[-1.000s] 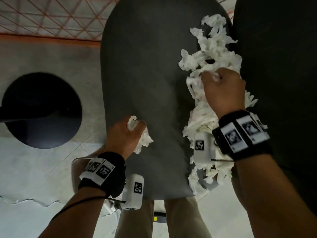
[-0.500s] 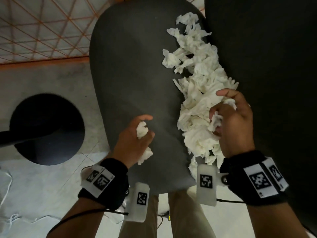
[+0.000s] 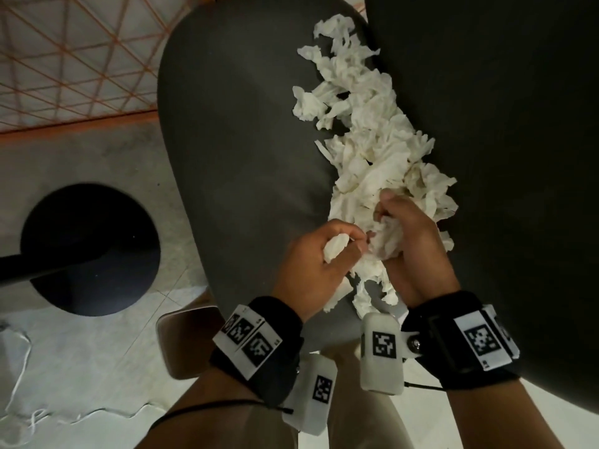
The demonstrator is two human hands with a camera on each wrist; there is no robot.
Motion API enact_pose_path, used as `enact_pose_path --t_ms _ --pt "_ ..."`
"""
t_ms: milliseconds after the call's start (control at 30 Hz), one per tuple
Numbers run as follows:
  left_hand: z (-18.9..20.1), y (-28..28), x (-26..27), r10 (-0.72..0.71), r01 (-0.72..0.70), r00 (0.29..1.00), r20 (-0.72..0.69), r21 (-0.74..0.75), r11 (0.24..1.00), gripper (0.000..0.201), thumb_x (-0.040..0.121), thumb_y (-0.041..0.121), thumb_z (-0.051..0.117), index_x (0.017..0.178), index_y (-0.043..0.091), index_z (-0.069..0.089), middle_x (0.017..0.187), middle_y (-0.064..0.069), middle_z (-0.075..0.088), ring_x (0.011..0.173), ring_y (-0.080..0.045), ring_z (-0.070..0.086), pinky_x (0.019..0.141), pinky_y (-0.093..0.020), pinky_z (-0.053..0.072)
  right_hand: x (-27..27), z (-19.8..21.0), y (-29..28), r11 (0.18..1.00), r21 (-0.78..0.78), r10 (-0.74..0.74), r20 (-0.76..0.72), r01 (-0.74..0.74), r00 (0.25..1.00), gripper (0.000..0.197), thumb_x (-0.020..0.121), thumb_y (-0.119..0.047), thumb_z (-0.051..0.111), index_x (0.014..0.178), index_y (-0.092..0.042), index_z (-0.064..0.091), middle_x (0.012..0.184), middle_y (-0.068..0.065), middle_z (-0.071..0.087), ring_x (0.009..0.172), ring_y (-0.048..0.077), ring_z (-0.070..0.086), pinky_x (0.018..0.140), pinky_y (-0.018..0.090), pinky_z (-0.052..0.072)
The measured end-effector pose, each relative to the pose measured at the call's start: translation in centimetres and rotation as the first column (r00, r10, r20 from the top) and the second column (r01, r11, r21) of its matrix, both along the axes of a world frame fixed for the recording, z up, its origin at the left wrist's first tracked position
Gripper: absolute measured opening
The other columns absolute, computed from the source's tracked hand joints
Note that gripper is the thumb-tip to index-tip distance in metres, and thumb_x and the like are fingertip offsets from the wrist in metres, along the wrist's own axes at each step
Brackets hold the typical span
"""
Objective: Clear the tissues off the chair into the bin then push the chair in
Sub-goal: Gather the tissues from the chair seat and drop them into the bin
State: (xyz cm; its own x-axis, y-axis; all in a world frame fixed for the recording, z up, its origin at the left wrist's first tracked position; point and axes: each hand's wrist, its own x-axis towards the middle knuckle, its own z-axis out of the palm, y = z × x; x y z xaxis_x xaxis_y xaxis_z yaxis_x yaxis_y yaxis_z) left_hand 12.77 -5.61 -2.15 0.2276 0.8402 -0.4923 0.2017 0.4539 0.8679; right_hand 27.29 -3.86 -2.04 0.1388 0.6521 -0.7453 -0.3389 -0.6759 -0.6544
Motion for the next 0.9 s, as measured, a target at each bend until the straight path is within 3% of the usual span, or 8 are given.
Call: enact_pose_path --t_ms 67,233,333,433,600,733,833,900 --pt "-0.1 0.1 -0.6 -0.014 0.014 1.0 0.003 0.026 1.0 0.007 0.092 0.02 0.065 0.096 0.018 0.07 0.091 0.008 0.074 0.091 -0.007 0.068 0.085 -0.022 0.052 -0.5 -0.1 -0.7 0.992 0.022 0.128 -0.009 -0.127 0.992 0.017 0.089 -0.029 0.064 0.098 -0.015 0.063 0.078 0.0 0.064 0.083 0.016 0.062 0.085 0.034 0.052" --pt "-1.2 -0.9 -2.7 -0.059 0.057 0.997 -0.046 -0.033 0.998 0.005 0.093 0.017 0.06 0.095 0.016 0.065 0.083 0.001 0.071 0.078 -0.014 0.068 0.072 -0.033 0.055 -2.3 -0.9 -2.0 0.961 -0.023 0.272 -0.13 -0.277 0.954 0.04 0.077 -0.027 0.076 0.114 -0.014 0.066 0.089 0.011 0.069 0.083 0.021 0.066 0.082 0.042 0.052" --pt "-1.4 -2.5 -3.5 0.005 -0.016 0.994 -0.113 -0.092 0.996 0.003 0.091 0.022 0.063 0.089 0.02 0.065 0.082 0.003 0.069 0.076 -0.013 0.066 0.072 -0.035 0.054 -3.3 -1.3 -2.3 0.967 -0.049 0.246 -0.099 -0.252 0.964 0.023 0.083 -0.019 0.071 0.105 -0.016 0.069 0.087 0.012 0.068 0.084 0.024 0.066 0.081 0.044 0.053" --pt "-1.5 -4.8 -4.4 0.14 -0.152 0.975 -0.174 -0.055 0.987 0.004 0.091 0.023 0.064 0.093 0.027 0.065 0.085 0.011 0.067 0.079 -0.005 0.063 0.073 -0.023 0.049 -3.6 -1.6 -2.0 0.974 -0.055 0.218 -0.015 -0.218 0.976 0.003 0.084 -0.024 0.07 0.082 -0.024 0.07 0.072 0.0 0.059 0.069 0.014 0.057 0.062 0.033 0.049" --pt "-0.7 -8.0 -3.9 0.213 -0.267 0.941 -0.264 -0.188 0.945 0.033 0.09 0.031 0.064 0.119 0.04 0.051 0.095 0.008 0.062 0.086 -0.012 0.063 0.082 -0.033 0.054 -3.5 -1.9 -1.0 0.984 -0.094 0.134 -0.142 -0.148 0.981 0.028 0.082 -0.031 0.074 0.065 -0.021 0.055 0.056 -0.003 0.037 0.049 0.011 0.036 0.074 0.043 0.045" --pt "-0.5 -9.1 -2.0 0.157 -0.227 0.927 -0.341 -0.175 0.958 0.054 0.091 0.04 0.061 0.136 0.048 0.033 0.113 0.005 0.062 0.104 -0.017 0.062 0.096 -0.037 0.049 -3.5 -2.1 -0.8 0.956 -0.115 0.232 -0.264 -0.27 0.936 0.026 0.087 -0.033 0.067 0.07 -0.019 0.053 0.06 -0.002 0.046 0.05 0.011 0.041 0.049 0.024 0.038" --pt "-0.9 -9.3 -0.7 0.209 -0.291 0.898 -0.387 -0.166 0.942 0.036 0.087 0.047 0.056 0.123 0.043 0.05 0.112 0.004 0.069 0.102 -0.018 0.065 0.091 -0.041 0.052 -3.8 -1.8 -1.2 0.911 -0.132 0.355 -0.228 -0.39 0.907 0.034 0.077 -0.043 0.076 0.091 -0.015 0.063 0.088 0.019 0.052 0.077 0.034 0.05 0.068 0.037 0.047" --pt "-0.7 -9.6 -0.1 0.206 -0.29 0.902 -0.379 -0.178 0.94 0.027 0.083 0.048 0.052 0.107 0.037 0.059 0.097 0.004 0.071 0.091 -0.021 0.067 0.083 -0.043 0.054 -4.0 -1.3 -1.6 0.887 -0.135 0.41 -0.207 -0.441 0.888 0.03 0.079 -0.038 0.075 0.09 -0.014 0.061 0.084 0.022 0.049 0.077 0.034 0.052 0.075 0.042 0.046"
